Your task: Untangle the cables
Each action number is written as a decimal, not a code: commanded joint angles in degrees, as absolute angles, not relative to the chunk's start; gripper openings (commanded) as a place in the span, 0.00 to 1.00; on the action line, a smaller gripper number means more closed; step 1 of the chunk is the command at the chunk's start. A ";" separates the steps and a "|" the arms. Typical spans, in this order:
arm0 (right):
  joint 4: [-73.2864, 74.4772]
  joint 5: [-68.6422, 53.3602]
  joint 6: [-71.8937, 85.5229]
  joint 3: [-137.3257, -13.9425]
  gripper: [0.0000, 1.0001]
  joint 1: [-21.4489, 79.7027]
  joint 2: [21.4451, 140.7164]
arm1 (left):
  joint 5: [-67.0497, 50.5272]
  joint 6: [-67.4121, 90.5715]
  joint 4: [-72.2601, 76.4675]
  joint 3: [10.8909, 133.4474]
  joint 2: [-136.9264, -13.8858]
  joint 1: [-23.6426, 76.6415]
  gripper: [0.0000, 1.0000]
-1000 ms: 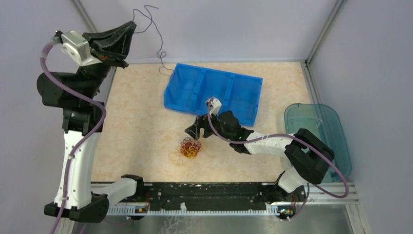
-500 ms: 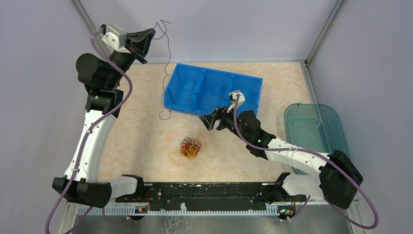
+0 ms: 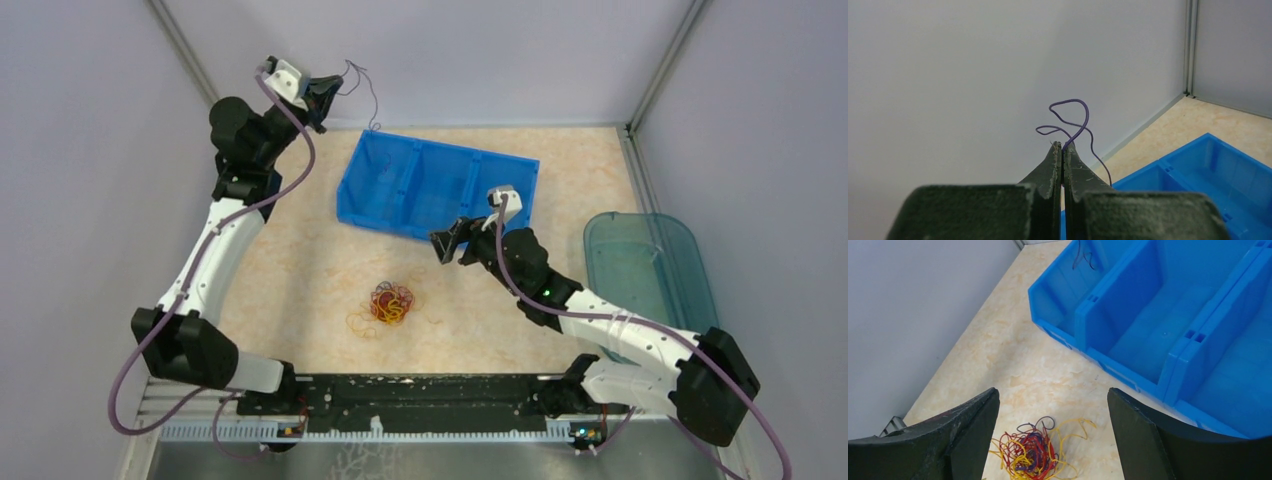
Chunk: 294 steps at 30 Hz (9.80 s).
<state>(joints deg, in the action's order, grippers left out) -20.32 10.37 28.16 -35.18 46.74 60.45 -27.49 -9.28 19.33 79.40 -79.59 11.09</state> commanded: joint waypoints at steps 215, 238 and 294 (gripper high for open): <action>-36.02 16.55 24.00 -28.05 0.79 51.99 60.17 | -36.49 -16.02 8.01 92.61 -69.54 23.84 0.00; -23.12 33.88 30.42 -21.74 0.69 45.91 43.73 | -33.61 -21.65 11.73 92.25 -93.16 25.46 0.00; 3.66 -1.54 30.39 -40.25 0.54 50.44 79.14 | -31.99 -34.49 -36.86 76.70 -64.95 26.81 1.00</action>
